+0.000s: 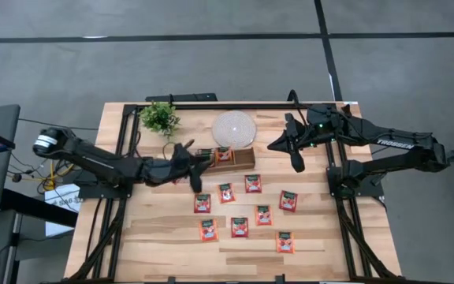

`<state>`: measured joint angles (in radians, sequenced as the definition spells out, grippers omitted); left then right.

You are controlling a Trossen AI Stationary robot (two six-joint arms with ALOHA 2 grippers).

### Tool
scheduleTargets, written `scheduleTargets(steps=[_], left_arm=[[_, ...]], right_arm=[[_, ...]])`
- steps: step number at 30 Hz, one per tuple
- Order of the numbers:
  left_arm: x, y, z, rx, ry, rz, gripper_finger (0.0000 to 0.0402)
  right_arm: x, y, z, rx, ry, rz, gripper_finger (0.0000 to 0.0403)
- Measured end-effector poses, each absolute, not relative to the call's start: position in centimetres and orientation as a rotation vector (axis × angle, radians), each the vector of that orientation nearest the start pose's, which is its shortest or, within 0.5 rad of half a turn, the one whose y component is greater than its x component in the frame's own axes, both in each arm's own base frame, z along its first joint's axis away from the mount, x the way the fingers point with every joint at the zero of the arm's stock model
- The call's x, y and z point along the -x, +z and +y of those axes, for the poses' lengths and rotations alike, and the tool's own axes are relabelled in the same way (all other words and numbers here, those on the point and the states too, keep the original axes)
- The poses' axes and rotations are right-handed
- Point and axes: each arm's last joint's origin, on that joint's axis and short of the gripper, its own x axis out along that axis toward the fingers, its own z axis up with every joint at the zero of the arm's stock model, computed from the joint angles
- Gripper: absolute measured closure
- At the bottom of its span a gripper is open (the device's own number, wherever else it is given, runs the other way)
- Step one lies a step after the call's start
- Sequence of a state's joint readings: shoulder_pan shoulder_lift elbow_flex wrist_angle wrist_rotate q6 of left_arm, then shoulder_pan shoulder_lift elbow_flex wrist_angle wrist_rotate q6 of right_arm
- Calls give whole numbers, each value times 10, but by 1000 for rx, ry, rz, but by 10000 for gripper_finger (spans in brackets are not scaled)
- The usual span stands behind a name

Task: Pick & Place Tea
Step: Put the orange tea bag into the middle of the wooden organizer

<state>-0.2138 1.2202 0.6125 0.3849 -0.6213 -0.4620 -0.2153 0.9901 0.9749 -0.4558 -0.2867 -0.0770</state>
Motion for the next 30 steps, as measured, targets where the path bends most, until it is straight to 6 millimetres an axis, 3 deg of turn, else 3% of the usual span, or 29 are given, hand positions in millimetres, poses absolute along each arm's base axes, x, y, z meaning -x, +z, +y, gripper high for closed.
scheduleTargets(steps=[8, 15, 30], left_arm=[[-241, 223, -64, 636, 239, 348, 294], [-231, 209, -76, 737, 220, 527, 294], [-236, 183, -106, 834, 197, 619, 294]], right_arm=[[-203, 336, -36, -54, 85, 461, 403], [-203, 336, -33, -65, 99, 468, 403], [-203, 334, -30, -61, 88, 496, 403]])
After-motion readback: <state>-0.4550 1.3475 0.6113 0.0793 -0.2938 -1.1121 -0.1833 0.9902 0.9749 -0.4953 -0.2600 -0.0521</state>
